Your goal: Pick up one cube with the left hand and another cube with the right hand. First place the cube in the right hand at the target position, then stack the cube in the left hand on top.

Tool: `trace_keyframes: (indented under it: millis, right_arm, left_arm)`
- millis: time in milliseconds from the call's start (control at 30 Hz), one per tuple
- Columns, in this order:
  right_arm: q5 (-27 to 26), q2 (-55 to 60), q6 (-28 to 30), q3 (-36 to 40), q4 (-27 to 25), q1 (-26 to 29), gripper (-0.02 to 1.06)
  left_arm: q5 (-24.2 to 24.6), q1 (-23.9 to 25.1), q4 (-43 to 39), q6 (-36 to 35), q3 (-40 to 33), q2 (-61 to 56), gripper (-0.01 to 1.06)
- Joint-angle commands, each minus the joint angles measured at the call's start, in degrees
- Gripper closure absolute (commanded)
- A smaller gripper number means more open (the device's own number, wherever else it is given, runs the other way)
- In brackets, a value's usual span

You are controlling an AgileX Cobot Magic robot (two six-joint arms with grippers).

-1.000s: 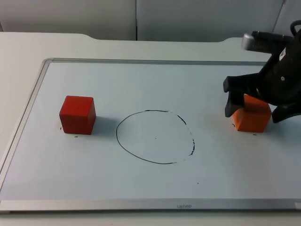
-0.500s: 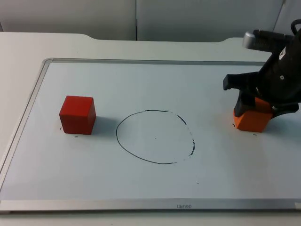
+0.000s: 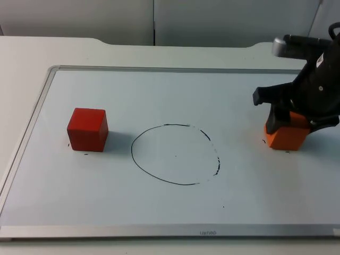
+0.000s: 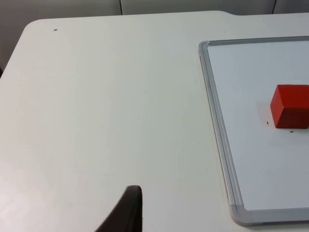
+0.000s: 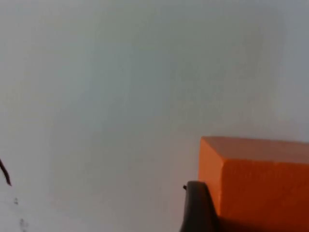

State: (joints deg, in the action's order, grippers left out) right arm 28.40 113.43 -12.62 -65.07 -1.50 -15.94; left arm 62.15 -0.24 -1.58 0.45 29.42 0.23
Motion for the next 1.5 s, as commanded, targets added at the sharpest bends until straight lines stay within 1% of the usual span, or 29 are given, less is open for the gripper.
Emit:
trace_keyframes:
  millis: [0, 300, 400, 633, 733, 867, 933, 967, 1067, 1100, 1133, 1167, 1200, 1233, 1267, 1333, 1400, 1433, 1467]
  right_arm:
    - [0.57, -1.66, 1.05, -0.6, 0.4, -0.06, 1.05]
    - [2.82, -6.71, 1.86, -0.6, 1.5, -0.06, 1.05]
    - [6.8, -7.91, 3.62, -2.5, 1.5, -0.06, 1.05]
    - [9.52, -9.57, 5.06, -4.85, 1.5, -1.17, 1.05]
    - [11.23, -11.6, 5.18, -5.39, 1.82, -2.14, 1.05]
    - [12.77, -14.73, 5.18, -5.39, 1.99, -3.0, 1.05]
    - [13.12, -17.73, 4.94, -5.39, 1.5, -3.15, 1.05]
    - [13.12, -17.73, 4.94, -5.39, 1.5, -3.15, 1.05]
    - [13.12, -22.44, 4.02, -5.39, 1.82, -3.15, 1.05]
    - [13.12, -23.94, 4.02, -5.39, 1.9, -3.15, 1.05]
    - [13.12, -23.94, 4.02, -5.39, 1.9, -3.15, 1.05]
    - [13.23, -25.3, 4.02, -5.39, 2.46, -3.15, 1.05]
    - [13.62, -26.84, 4.02, -5.39, 3.15, -3.15, 1.05]
    - [13.76, -27.79, 4.02, -5.39, 3.43, -3.15, 1.05]
    - [13.76, -27.79, 4.02, -5.39, 3.43, -3.15, 1.05]
    - [14.0, -29.18, 4.02, -5.39, 4.61, -3.15, 1.05]
    - [14.13, -29.97, 5.05, -5.39, 4.75, -3.15, 1.05]
    - [14.13, -29.97, 5.05, -5.39, 4.75, -3.15, 1.05]
    - [14.13, -30.23, 5.35, -5.39, 4.8, -3.15, 1.05]
  left_arm:
    - [-0.29, -0.08, 0.21, 0.01, -0.09, -0.23, 0.0]
    - [-0.29, -0.08, 0.21, 0.01, -0.09, -0.23, 0.0]
    - [-0.29, -0.08, 0.21, 0.01, -0.09, -0.23, 0.0]
    - [-0.29, -0.08, 0.58, 0.01, -0.09, -0.23, 0.0]
    - [-0.48, -0.08, 2.35, -0.45, 0.14, -0.23, 0.0]
    - [-1.19, -0.08, 4.29, -0.45, 2.17, -0.23, 0.0]
    - [-3.1, -0.08, 6.12, -0.45, 4.42, 2.51, 0.0]
    - [-3.1, -0.08, 6.12, -0.45, 4.42, 2.51, 0.0]
    - [-7.16, -0.08, 9.31, -0.09, 5.74, 7.15, 0.0]
    - [-8.65, -0.08, 10.92, 1.14, 5.87, 9.1, 0.0]
    - [-8.65, -0.08, 10.92, 1.14, 5.87, 9.1, 0.0]
    - [-10.36, -0.08, 12.52, 2.02, 5.87, 11.13, 0.0]
    - [-13.06, -0.08, 16.1, 3.87, 5.87, 14.12, 0.0]
    - [-14.48, -0.08, 18.96, 5.87, 5.87, 16.51, 0.0]
    - [-14.48, -0.08, 18.96, 5.87, 5.87, 16.51, 0.0]
    - [-17.87, -0.08, 24.64, 11.06, 5.87, 21.18, 0.0]
    - [-20.16, -0.08, 31.43, 16.9, 5.87, 26.65, 0.0]
    - [-20.16, -0.08, 31.43, 16.9, 5.87, 26.65, 0.0]
    - [-20.73, -0.08, 34.08, 20.18, 5.87, 29.52, 0.0]
